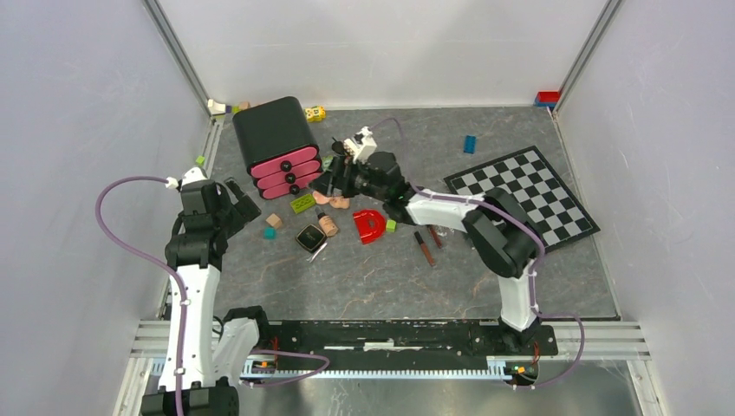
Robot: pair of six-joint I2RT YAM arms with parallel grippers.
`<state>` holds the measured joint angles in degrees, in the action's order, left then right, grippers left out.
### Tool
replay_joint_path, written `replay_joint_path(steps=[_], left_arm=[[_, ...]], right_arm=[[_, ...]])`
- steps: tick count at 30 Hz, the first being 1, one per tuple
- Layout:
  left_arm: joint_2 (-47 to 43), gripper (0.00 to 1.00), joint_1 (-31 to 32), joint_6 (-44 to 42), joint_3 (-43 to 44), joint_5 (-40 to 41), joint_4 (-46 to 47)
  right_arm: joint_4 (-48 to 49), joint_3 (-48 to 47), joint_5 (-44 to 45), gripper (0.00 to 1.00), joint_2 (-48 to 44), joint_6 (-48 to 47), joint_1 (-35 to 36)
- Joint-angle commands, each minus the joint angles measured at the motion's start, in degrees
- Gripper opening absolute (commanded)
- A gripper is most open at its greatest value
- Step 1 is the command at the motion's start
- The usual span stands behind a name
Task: Organize the makeup
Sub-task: Open the drawer in the storage box.
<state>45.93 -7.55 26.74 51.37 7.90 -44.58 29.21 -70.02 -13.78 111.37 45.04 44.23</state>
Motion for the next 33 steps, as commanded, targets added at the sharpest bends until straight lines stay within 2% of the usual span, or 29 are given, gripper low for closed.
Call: replay_joint_path(steps=[1,10,17,33], left_arm=[[-1.6,1.00,0.3,2.0,0.0,1.0,0.2],[-2.1,1.00,0.4,2.1,-0.1,0.7,0.2],[-2.3,1.00,0.4,2.1,-0.2,0.3,0.5],[-2.1,1.00,0.3,2.2,-0.4,-0.6,0.7]], right_arm=[[12.5,-8.1,4.4,0.92,5.2,7.7,3.3],[13.1,-18.2,14.1,0.83,14.0,10.4,5.7],[9.2,-22.2,20.2,0.76,17.3,11.2,6.5],[9.1,-30.5,18.9,0.63,25.5,14.1,6.7]])
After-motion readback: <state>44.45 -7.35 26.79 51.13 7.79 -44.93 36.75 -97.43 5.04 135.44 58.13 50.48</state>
